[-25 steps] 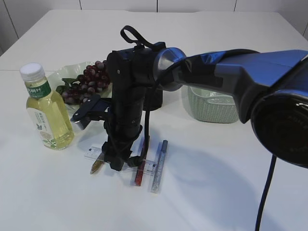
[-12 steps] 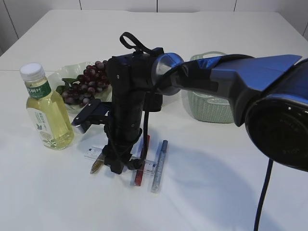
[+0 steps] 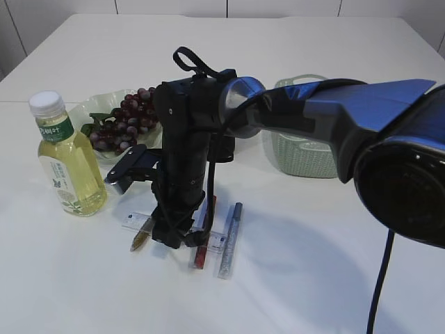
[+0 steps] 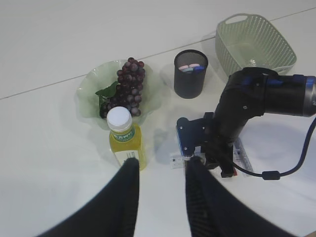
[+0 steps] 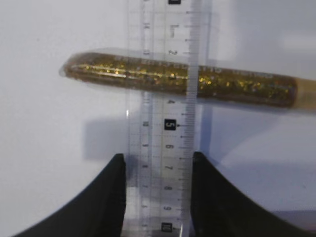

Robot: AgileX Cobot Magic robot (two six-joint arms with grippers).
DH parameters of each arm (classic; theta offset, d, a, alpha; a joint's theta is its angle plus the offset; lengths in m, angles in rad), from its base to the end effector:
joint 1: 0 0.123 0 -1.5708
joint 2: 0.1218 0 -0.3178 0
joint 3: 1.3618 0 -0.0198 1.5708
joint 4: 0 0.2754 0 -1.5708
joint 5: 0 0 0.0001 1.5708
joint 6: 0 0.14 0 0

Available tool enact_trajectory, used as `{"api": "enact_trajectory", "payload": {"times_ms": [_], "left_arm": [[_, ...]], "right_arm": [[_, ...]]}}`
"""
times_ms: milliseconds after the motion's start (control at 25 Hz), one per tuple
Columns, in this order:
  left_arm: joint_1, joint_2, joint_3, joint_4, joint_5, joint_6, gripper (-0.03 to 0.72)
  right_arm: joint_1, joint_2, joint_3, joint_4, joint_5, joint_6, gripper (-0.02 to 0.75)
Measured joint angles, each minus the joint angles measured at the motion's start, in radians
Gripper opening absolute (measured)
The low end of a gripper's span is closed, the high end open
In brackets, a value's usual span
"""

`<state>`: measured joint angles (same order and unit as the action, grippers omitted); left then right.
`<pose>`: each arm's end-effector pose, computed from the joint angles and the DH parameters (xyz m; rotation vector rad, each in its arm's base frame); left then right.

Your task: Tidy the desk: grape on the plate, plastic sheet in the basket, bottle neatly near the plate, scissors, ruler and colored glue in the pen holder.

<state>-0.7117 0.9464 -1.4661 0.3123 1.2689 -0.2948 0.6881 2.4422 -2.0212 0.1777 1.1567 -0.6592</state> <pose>0.1544 -0.0790 0.4940 0.3963 2.1554 -0.1838 0.4064 0.3634 0.0873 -1.8261 2.4471 0.2550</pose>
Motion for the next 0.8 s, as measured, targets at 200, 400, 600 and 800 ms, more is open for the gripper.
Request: {"api": "enact_trajectory", "payload": {"times_ms": [200, 400, 600, 800], "left_arm": [[0.000, 0.000, 0.000, 0.000, 0.000, 0.000, 0.239], [0.000, 0.000, 0.000, 0.000, 0.000, 0.000, 0.239], [0.000, 0.000, 0.000, 0.000, 0.000, 0.000, 0.239], [0.000, 0.000, 0.000, 0.000, 0.000, 0.000, 0.239]], "right_arm": [[0.000, 0.002, -0.008, 0.000, 0.009, 0.000, 0.297], [0.000, 0.014, -0.063, 0.000, 0.045, 0.004, 0.296], [0.000, 0.014, -0.126, 0.004, 0.057, 0.017, 0.296], [0.000, 0.014, -0.148, 0.002, 0.061, 0.039, 0.296]]}}
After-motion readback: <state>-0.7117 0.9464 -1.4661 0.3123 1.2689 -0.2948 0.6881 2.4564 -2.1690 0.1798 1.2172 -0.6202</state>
